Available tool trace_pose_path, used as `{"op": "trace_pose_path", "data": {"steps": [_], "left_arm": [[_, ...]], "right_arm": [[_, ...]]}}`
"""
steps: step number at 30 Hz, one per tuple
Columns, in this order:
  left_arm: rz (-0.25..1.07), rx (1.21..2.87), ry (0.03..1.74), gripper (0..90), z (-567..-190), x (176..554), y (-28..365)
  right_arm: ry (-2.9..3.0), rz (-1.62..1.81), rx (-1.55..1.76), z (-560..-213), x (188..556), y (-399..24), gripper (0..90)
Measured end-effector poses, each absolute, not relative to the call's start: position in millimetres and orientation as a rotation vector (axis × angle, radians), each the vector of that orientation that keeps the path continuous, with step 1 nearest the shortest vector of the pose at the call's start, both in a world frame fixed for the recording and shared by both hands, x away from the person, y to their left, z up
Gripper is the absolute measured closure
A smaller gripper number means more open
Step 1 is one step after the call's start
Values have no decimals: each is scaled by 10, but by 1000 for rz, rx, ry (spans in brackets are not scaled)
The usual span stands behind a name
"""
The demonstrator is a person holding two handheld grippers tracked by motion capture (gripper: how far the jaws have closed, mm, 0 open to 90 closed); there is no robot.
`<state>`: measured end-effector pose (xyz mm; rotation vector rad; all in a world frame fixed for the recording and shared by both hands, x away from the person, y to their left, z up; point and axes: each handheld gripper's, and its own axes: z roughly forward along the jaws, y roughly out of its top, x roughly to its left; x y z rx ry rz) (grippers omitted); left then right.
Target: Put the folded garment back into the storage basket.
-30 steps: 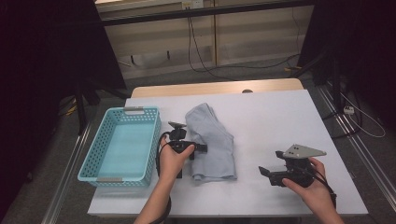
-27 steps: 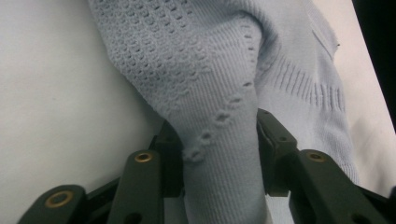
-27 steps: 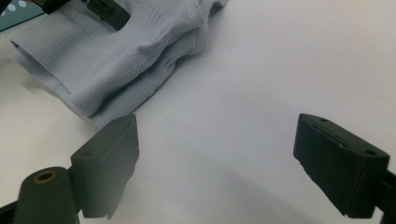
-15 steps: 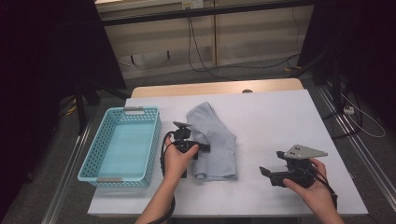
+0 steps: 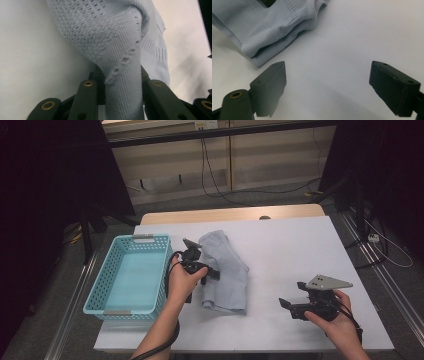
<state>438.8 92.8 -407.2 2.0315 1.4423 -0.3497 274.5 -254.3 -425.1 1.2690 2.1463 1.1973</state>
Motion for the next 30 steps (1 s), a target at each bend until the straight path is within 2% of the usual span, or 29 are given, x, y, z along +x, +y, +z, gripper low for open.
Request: {"op": "trace_pose_path", "data": {"steps": [9, 30], "left_arm": [[-301, 2177, 1448, 721, -3869, 4497, 951], [-172, 2377, 1396, 721, -3569, 4581, 987]], "right_arm": [[2153, 1200, 1260, -4253, 2744, -2541, 140], [2170, 1210, 1243, -4268, 2748, -2520, 129]]}}
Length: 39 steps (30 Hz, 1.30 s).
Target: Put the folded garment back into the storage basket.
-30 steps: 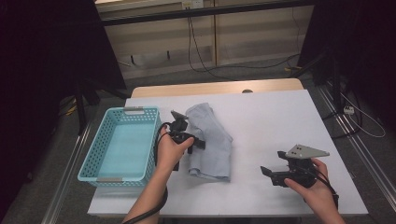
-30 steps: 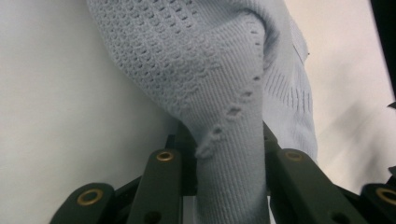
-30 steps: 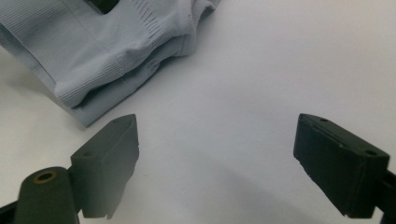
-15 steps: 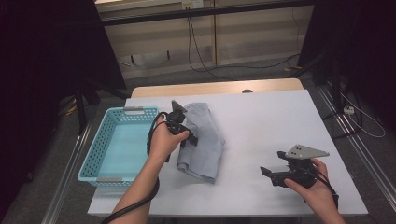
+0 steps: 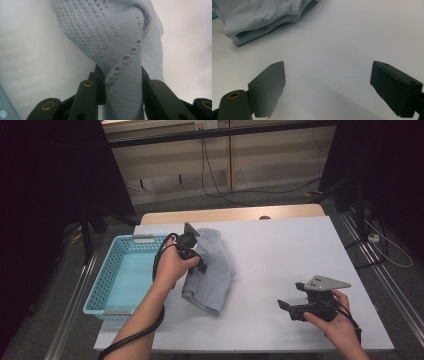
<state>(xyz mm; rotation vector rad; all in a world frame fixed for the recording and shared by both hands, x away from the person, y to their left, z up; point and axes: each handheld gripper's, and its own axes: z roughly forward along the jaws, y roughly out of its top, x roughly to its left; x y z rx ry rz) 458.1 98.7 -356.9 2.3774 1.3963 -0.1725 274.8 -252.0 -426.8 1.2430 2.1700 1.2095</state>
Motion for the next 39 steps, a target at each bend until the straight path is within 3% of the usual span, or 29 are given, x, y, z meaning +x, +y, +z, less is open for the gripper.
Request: {"op": "trace_pose_path", "data": {"steps": [25, 39], "left_arm": [[-27, 2522, 1356, 724, -3196, 4683, 1018], [-52, 2533, 1336, 724, -3083, 4744, 1014]], "right_arm": [[2173, 1211, 1227, -4260, 2742, -2501, 126], [2176, 1212, 1225, -4257, 2740, -2497, 125]]}}
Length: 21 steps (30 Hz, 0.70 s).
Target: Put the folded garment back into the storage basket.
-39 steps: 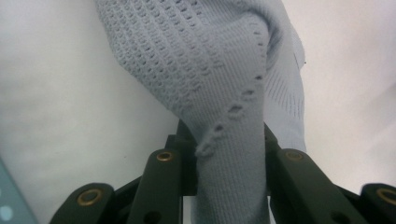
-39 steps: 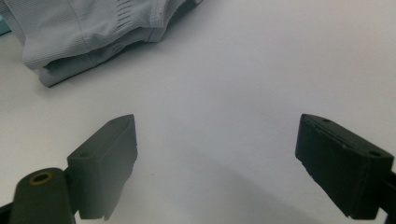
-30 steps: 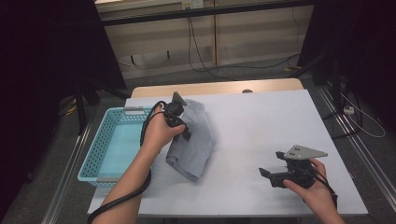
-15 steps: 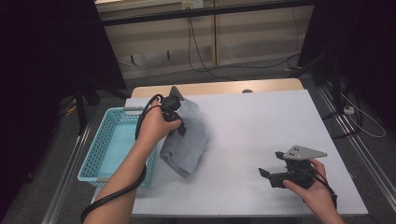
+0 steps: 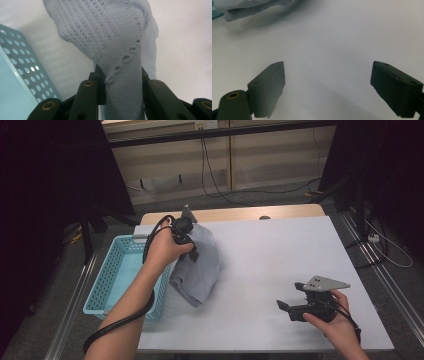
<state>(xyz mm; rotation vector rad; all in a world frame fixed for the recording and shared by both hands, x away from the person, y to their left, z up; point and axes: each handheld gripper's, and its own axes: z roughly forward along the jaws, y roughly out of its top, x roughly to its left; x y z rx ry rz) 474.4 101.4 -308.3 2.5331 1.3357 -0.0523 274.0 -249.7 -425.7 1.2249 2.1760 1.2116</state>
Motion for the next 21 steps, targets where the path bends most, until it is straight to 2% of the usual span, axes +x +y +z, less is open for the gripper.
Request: {"op": "trace_pose_path", "data": {"steps": [21], "left_arm": [[-30, 2557, 1313, 725, -2764, 4834, 955]], "right_arm": [[2180, 1213, 1220, -4260, 2742, -2492, 125]]}}
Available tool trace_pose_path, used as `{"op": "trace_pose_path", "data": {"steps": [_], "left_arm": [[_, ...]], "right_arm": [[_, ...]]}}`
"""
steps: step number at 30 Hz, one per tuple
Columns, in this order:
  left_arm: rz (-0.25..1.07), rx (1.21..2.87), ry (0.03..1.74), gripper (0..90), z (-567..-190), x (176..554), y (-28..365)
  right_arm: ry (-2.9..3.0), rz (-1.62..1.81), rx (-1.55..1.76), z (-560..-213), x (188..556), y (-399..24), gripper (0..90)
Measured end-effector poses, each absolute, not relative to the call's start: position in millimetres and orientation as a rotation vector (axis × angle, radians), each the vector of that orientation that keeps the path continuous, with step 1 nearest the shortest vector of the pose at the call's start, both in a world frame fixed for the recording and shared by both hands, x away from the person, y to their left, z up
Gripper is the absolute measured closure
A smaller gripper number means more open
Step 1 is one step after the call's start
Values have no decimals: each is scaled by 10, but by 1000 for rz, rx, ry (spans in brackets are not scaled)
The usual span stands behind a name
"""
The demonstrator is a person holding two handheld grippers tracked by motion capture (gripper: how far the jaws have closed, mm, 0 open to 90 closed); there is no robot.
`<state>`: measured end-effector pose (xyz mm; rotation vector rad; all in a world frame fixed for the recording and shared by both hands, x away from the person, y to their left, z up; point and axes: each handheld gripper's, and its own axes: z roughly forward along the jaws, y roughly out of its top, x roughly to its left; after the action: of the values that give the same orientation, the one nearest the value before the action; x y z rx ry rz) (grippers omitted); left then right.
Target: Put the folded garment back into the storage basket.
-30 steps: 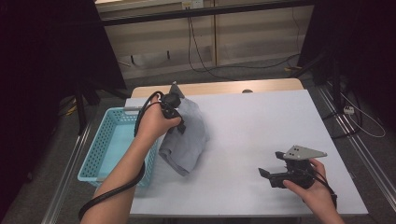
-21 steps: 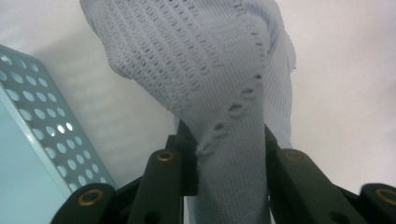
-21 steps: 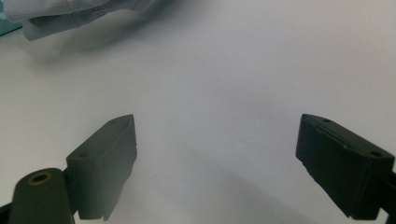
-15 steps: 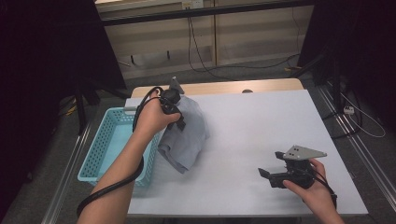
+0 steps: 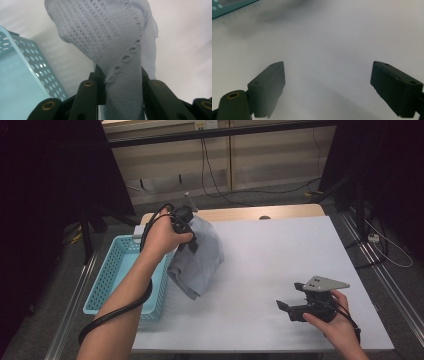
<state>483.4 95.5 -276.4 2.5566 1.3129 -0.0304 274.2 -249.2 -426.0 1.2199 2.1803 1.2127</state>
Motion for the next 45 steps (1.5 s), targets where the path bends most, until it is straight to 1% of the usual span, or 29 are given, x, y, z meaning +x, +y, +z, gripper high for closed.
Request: {"op": "trace_pose_path", "data": {"steps": [13, 23, 34, 45], "left_arm": [[-7, 2569, 1318, 725, -2525, 4927, 954], [5, 2540, 1347, 724, -2344, 4999, 1100], [71, 2550, 1362, 724, -2152, 5043, 1223], [109, 2524, 1386, 724, -1931, 5080, 1352]], "right_arm": [[2177, 1218, 1224, -4255, 2743, -2505, 125], [2179, 1219, 1226, -4255, 2743, -2503, 126], [2175, 1222, 1228, -4249, 2745, -2514, 126], [2175, 1225, 1230, -4252, 2747, -2512, 126]]}}
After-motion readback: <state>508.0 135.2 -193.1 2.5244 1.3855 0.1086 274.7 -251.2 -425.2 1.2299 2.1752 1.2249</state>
